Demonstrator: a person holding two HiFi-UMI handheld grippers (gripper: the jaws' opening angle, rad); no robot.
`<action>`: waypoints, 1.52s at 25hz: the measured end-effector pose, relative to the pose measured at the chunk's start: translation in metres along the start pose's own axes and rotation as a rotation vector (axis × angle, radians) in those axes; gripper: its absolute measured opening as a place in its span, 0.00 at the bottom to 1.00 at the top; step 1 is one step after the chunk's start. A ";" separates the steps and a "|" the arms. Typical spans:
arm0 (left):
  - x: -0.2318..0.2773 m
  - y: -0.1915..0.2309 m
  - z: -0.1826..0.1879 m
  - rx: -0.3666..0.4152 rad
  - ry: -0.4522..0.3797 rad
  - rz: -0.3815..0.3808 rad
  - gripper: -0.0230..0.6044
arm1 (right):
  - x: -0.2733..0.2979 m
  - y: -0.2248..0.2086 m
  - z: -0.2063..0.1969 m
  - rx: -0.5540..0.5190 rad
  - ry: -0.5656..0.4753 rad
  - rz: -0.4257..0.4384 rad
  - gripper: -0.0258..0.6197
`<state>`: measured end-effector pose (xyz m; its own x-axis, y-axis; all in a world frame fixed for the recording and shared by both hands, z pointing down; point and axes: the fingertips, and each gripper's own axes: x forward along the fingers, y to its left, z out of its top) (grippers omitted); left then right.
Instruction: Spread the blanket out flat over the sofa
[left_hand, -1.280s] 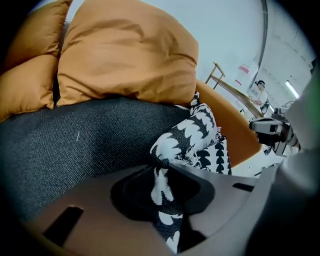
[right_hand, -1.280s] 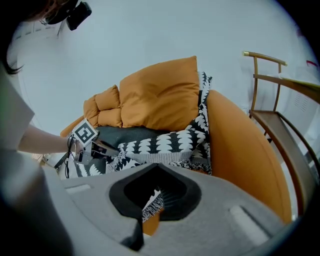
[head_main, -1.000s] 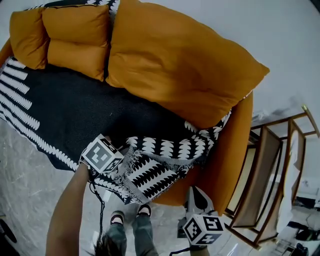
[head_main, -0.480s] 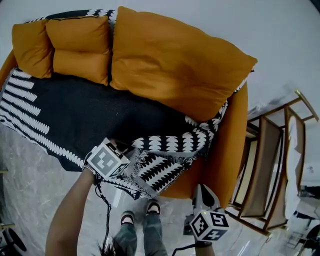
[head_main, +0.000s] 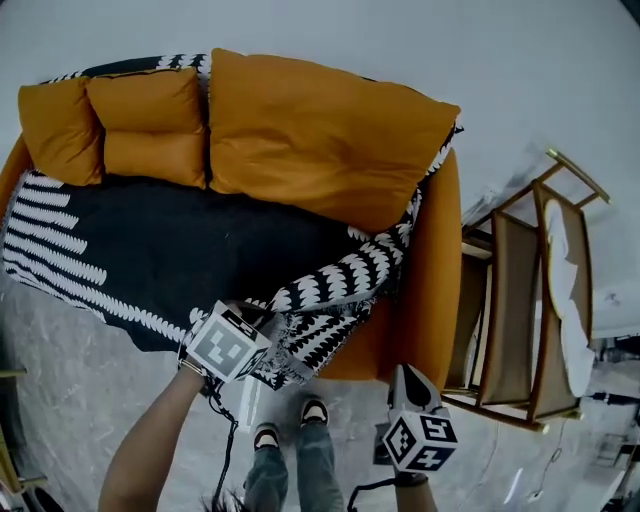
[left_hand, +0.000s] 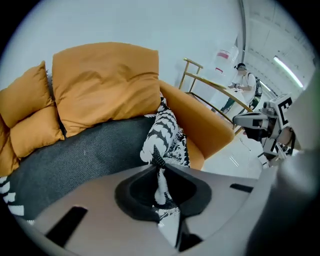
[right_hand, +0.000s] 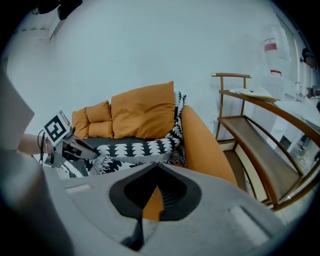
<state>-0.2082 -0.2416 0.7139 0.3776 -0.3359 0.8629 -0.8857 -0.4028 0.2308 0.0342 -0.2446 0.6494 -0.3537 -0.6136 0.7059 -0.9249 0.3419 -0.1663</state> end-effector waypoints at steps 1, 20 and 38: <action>-0.004 -0.010 0.001 0.012 -0.002 0.001 0.09 | -0.005 -0.003 -0.001 0.004 -0.011 -0.007 0.05; -0.011 -0.148 0.000 -0.050 -0.054 -0.092 0.09 | -0.097 -0.041 -0.032 0.127 -0.110 -0.130 0.05; 0.029 -0.244 0.001 -0.018 -0.014 -0.186 0.09 | -0.158 -0.099 -0.089 0.292 -0.138 -0.281 0.05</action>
<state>0.0187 -0.1541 0.6820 0.5389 -0.2693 0.7982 -0.8051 -0.4435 0.3939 0.1943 -0.1186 0.6158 -0.0790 -0.7507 0.6560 -0.9817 -0.0560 -0.1822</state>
